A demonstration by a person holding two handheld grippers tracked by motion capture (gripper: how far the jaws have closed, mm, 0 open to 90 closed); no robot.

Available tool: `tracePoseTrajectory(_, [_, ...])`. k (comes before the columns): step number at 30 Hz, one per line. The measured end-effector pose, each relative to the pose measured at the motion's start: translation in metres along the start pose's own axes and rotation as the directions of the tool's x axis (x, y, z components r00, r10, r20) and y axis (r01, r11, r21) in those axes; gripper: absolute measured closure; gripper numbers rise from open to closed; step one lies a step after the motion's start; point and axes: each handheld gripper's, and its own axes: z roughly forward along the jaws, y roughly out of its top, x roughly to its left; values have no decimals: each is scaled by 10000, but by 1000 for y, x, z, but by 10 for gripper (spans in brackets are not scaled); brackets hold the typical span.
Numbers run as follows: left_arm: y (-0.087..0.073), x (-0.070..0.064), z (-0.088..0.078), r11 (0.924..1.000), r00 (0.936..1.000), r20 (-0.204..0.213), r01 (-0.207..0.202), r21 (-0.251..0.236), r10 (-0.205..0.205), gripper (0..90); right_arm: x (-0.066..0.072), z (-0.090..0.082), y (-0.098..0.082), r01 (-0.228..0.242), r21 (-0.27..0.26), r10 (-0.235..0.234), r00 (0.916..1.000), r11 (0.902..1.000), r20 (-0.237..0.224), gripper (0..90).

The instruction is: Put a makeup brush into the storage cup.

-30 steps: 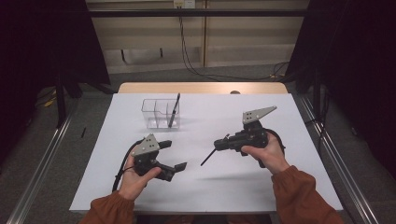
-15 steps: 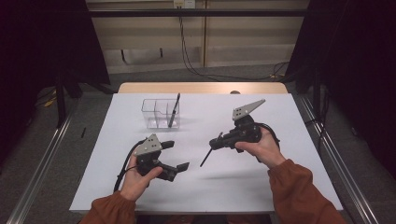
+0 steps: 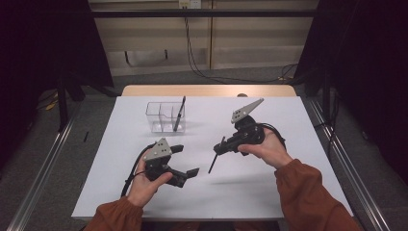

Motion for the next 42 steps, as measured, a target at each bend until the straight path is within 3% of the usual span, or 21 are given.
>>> tracePoseTrajectory(9, [3, -2, 10, 9999, 9997, 224, -5, 157, 2, 29, 0, 7, 6, 167, 701, -173, 9998, 9974, 86, 860])
tracePoseTrajectory(14, [6, -4, 14, 9992, 9985, 418, -350, 215, 341, 29, 0, 11, 9, 176, 1074, -191, 9997, 9941, 137, 860])
tracePoseTrajectory(17, [8, -5, 19, 9993, 9975, 639, -325, 183, 312, 29, 1, 13, 12, 224, 1291, -245, 9996, 9914, 150, 859])
tracePoseTrajectory(26, [10, -4, 35, 9980, 9952, 971, -203, 599, 144, 40, -1, 16, 15, 152, 1406, -185, 9996, 9900, 218, 859])
tracePoseTrajectory(28, [10, -4, 38, 9988, 9928, 1189, -187, 451, 132, 40, -1, 18, 15, 149, 1423, -182, 9996, 9897, 214, 859])
tracePoseTrajectory(32, [11, -6, 43, 9986, 9923, 1216, -293, 440, 237, 53, 0, 20, 16, 175, 1354, -198, 9997, 9906, 160, 860])
tracePoseTrajectory(38, [12, -8, 48, 9983, 9926, 1130, -481, 323, 442, 117, 1, 21, 17, 236, 1241, -255, 9996, 9920, 137, 859])
tracePoseTrajectory(42, [11, -6, 45, 9981, 9944, 948, -497, 355, 461, 278, 2, 20, 16, 290, 1002, -298, 9995, 9945, 64, 859])
